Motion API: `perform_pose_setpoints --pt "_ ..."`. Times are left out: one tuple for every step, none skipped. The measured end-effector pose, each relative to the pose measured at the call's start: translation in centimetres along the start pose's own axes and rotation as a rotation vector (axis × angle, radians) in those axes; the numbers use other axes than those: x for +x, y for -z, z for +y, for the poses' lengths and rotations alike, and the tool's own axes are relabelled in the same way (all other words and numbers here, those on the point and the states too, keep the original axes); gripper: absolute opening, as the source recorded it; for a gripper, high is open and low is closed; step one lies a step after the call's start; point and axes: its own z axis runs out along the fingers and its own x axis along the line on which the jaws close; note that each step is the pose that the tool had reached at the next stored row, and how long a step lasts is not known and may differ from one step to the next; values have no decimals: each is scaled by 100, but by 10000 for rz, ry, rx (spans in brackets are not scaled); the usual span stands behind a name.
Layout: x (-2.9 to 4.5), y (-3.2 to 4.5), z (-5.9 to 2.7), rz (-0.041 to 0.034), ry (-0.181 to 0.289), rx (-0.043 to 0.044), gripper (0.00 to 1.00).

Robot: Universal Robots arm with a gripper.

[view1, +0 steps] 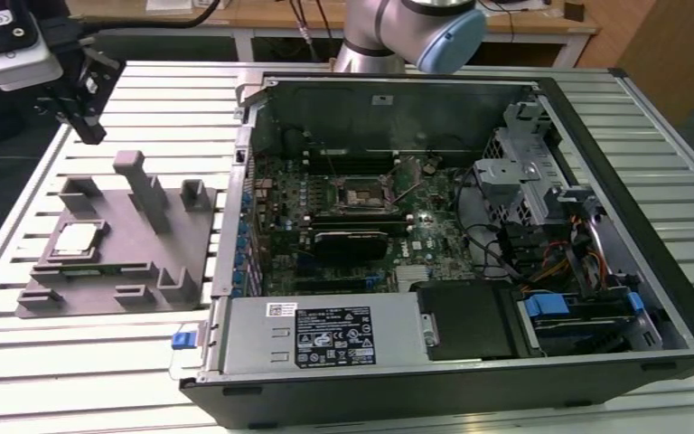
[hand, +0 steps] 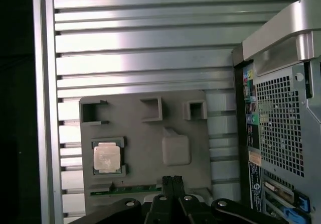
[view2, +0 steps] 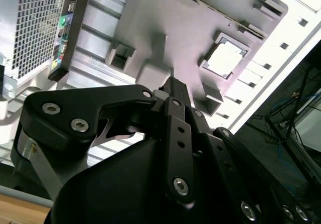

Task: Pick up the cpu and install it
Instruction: 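Reach for the cpu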

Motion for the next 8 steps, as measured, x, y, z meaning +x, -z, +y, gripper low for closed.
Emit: perform_pose_setpoints --pt "36 -2 -3 0 -1 0 11" --pt "74 -3 -5 0 -2 1 11" --pt "112 -4 -8 1 -2 1 11" --pt "152 -6 -11 0 -2 0 11" --pt "191 -7 -15 0 -2 1 11" --pt "230 -8 -18 0 -1 0 11" --pt "272 -10 -21 1 -1 0 11" --pt "307 -12 -24 1 -1 1 11"
